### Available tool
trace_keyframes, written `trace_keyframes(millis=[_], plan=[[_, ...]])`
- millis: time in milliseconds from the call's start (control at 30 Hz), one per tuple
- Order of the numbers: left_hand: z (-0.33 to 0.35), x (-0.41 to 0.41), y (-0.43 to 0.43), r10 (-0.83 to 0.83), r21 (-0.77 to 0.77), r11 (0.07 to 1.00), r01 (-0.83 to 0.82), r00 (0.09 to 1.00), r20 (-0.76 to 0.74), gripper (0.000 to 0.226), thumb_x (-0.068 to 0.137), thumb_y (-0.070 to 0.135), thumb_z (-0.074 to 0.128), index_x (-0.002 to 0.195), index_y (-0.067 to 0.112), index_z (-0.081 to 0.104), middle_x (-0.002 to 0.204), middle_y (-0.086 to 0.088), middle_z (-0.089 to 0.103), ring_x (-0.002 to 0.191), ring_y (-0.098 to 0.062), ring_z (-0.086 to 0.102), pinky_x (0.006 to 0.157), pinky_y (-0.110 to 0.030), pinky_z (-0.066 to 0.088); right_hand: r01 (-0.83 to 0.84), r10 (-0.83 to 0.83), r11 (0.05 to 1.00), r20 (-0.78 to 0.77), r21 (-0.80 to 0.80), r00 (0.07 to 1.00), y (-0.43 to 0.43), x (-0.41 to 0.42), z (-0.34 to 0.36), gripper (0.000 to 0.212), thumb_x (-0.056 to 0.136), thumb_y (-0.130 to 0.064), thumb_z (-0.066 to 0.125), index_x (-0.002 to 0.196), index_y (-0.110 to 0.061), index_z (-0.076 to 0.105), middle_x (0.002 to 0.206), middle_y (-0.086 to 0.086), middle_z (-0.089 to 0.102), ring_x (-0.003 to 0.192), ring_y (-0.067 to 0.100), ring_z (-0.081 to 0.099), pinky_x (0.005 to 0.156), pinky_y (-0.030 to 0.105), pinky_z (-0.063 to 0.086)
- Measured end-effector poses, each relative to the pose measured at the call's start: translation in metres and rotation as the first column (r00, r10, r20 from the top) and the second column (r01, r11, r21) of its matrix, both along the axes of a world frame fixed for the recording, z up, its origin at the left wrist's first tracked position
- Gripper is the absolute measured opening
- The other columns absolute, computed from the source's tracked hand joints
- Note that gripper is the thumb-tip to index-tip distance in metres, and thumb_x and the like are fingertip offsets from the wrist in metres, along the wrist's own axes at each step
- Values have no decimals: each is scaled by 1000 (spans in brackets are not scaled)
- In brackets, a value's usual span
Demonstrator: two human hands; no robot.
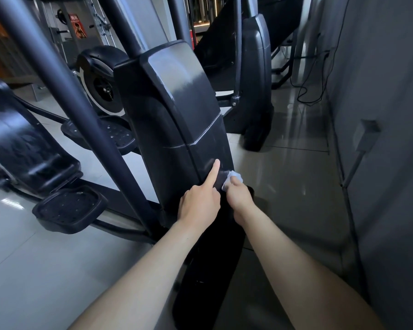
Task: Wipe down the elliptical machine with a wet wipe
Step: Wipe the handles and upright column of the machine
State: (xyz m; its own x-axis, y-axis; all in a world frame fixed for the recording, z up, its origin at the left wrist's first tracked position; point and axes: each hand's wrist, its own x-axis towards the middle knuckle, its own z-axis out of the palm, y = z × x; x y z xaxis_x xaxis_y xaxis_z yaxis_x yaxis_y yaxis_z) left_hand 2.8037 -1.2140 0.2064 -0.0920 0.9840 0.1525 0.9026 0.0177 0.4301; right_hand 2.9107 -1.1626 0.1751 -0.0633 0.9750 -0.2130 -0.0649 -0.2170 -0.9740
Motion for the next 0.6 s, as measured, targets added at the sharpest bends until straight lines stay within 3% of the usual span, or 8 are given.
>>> trace_keyframes(millis=[100,167,267,300,367,467,600], plan=[[-4,0,0,-17,-4,1000,17,1000,-15,76,99,24,39,150,61,-5,79,-2,73,78,-34,65,85,-48,54,-14,16,988,-15,153,1000,8,5,34,32,94,-11,39,66,-24,32,65,-8,36,66,12,33,62,29,32],[-6,0,0,-26,-6,1000,26,999,-18,79,98,22,40,150,61,-5,78,-2,73,76,-34,65,83,-48,54,-49,56,961,-16,273,998,9,3,51,27,97,-10,37,71,-19,36,67,-2,41,64,9,35,59,25,34],[-9,-2,0,-29,-11,1000,29,999,-17,79,98,22,39,149,62,-5,77,-2,73,78,-34,65,83,-49,54,-78,85,955,-12,286,996,7,-1,44,24,102,-15,34,102,-17,58,97,9,65,80,17,58,76,31,52],[-10,-2,-1,-24,-13,1000,24,1000,-13,78,98,22,38,149,62,-5,77,-2,73,78,-33,66,83,-48,54,-63,66,967,-6,248,998,5,-2,34,24,102,-16,34,97,-21,57,93,8,64,79,21,56,75,37,51],[-10,-2,-2,-15,-20,1000,15,1000,-16,78,98,23,37,149,63,-6,76,-2,73,78,-32,66,84,-48,54,-29,27,989,14,146,1000,0,-1,13,30,101,-14,35,76,-26,44,76,-2,50,70,17,44,64,32,41],[-11,-3,-2,-14,-17,1000,13,1000,-16,79,97,23,37,148,63,-7,75,-3,72,77,-32,66,84,-48,54,-28,25,999,59,38,998,2,-1,3,32,102,-15,36,71,-25,36,75,-6,42,70,14,38,64,28,36],[-13,-3,-2,-30,-1,1000,30,1000,-2,79,98,23,39,149,63,-6,76,-3,73,78,-34,66,83,-49,54,-6,-9,969,59,247,998,14,-1,35,38,99,-19,43,63,-30,37,65,-16,38,64,8,35,62,26,32]])
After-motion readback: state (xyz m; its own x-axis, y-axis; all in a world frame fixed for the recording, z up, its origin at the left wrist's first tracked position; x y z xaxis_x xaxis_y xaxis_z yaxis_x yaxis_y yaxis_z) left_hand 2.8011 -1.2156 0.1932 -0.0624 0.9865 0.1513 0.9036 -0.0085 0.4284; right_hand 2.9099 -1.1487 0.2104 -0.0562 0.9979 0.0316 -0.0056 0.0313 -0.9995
